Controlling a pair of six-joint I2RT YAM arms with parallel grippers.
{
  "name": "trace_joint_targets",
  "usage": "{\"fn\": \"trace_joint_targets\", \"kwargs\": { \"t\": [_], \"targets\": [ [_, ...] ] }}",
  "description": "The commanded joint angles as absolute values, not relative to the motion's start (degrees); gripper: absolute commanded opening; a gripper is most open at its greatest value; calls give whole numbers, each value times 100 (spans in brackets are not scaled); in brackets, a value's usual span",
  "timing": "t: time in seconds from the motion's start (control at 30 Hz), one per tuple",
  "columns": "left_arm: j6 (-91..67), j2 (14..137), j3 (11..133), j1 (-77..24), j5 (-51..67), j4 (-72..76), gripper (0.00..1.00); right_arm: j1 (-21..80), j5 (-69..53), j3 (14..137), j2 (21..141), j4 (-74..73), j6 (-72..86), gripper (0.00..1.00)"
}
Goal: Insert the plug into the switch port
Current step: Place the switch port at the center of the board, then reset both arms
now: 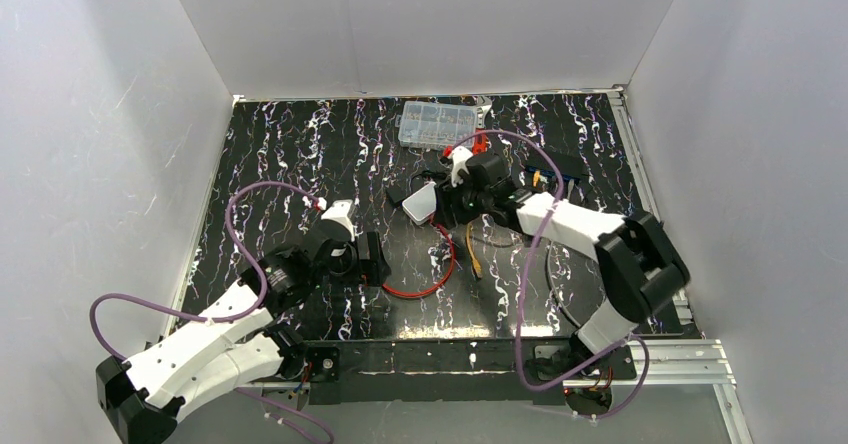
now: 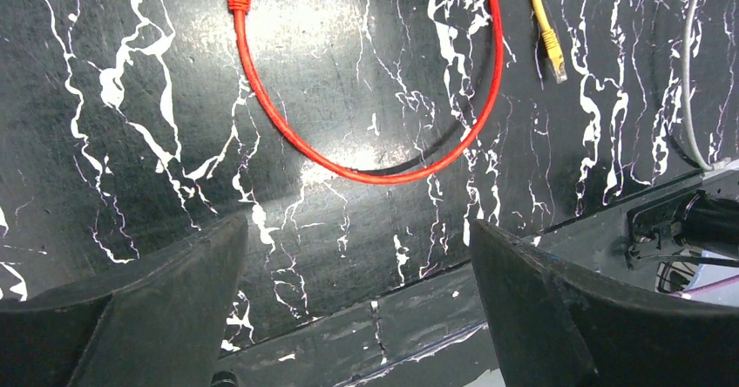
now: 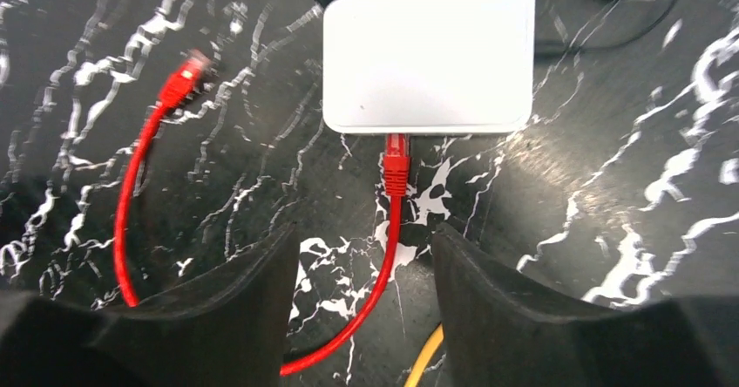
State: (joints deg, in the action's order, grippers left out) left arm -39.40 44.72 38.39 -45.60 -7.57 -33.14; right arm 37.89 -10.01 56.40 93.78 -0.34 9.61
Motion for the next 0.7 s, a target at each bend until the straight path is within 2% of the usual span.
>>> {"fn": "trace_joint_targets", "kwargs": {
  "t": [0.0, 0.2, 0.5, 0.67],
  "targets": [
    [-3781, 4476, 4191, -4572, -1015, -3469, 98, 3770, -767, 5492, 8382, 9, 883, 69],
    [-3536, 4566, 4599, -4575, -1276, -3727, 98, 3772, -176, 5324, 7089, -551, 775, 76],
    [-3055, 4807, 5409, -4575, -1672, -4061, 98, 3773, 703, 5240, 5274, -1312, 788, 80],
    [-2735, 4898, 5777, -4574, -1741, -4062, 98, 3775, 666, 5068, 4543, -1606, 670, 81]
  ]
}}
